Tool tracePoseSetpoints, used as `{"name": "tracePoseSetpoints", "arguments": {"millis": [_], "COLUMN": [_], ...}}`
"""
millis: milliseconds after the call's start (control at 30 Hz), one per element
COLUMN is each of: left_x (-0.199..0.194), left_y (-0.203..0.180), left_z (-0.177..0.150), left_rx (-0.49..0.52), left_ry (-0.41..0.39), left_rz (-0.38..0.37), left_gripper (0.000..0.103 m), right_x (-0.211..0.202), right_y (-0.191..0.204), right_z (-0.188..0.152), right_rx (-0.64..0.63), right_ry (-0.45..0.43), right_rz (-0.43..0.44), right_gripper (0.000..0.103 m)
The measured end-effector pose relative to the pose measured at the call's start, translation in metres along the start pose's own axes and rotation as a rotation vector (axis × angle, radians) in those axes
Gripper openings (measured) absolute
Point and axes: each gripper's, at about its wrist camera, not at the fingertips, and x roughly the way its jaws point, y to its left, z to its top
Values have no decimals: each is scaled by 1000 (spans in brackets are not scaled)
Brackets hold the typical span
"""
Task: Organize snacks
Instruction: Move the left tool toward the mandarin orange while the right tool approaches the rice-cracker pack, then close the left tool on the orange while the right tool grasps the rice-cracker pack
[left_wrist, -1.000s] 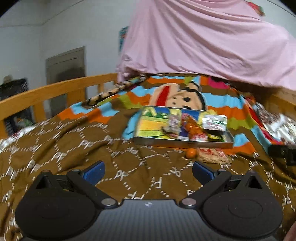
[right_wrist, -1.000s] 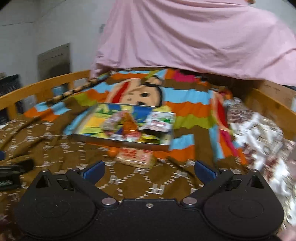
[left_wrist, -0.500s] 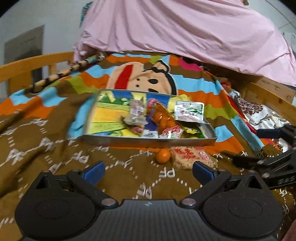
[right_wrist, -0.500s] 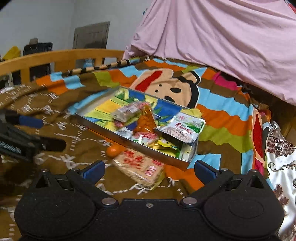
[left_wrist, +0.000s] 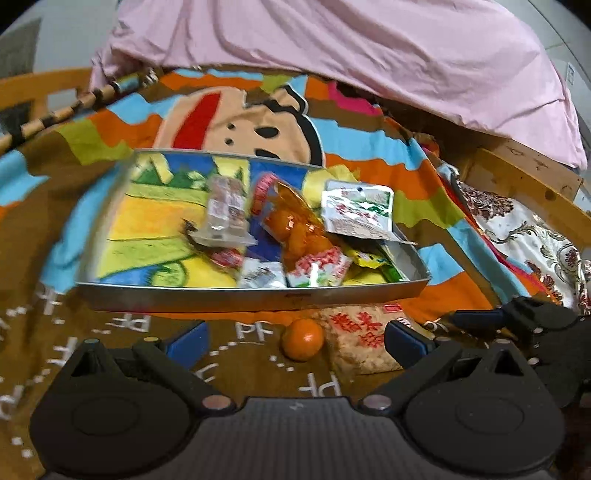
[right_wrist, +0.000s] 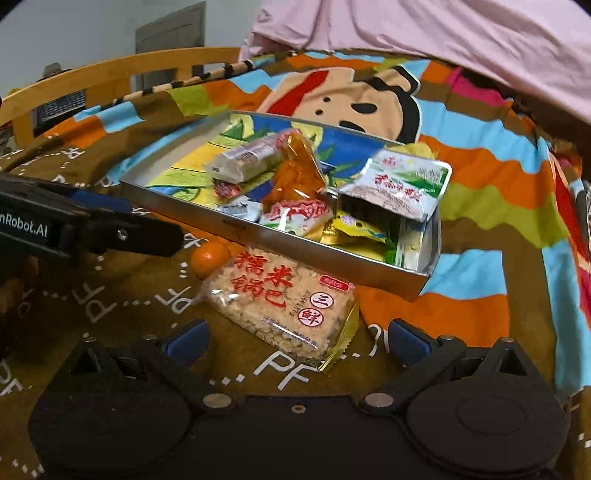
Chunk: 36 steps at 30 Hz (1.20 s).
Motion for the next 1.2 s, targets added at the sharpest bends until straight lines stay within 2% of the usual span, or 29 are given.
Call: {"name": "tracePoseSetpoints", "arguments": {"millis": [167, 267, 467, 633, 800, 933, 1000, 1200], "left_x": [18, 21, 26, 31, 33, 35, 37, 46], "left_y": [0, 5, 4, 1, 3, -3, -6, -3], "left_z": [2, 3, 2, -1, -4, -4, -4, 0], "left_rx": [35, 44, 137, 210, 256, 321, 357, 331], "left_ry": [21, 14, 10, 38, 62, 60, 68, 91], "left_rz": [13, 4, -1, -20, -9, -15, -22, -50], "left_gripper": [102, 100, 90, 83, 68, 62, 54, 51], "right_x": [19, 23, 27, 28, 28, 28, 28, 30], "right_y": [5, 8, 5, 4, 7, 10, 11, 9], "right_z": [-3, -5, -4, -5, -5, -3, -3, -3], "right_rx": [8, 6, 47, 55, 49, 75, 81, 98], "right_ry": [52, 51, 46, 35, 19, 9, 9, 9], "right_rz": [25, 28, 36, 41, 30, 15, 10, -4], "right_gripper": [102, 102, 102, 102, 102, 102, 102, 102]}}
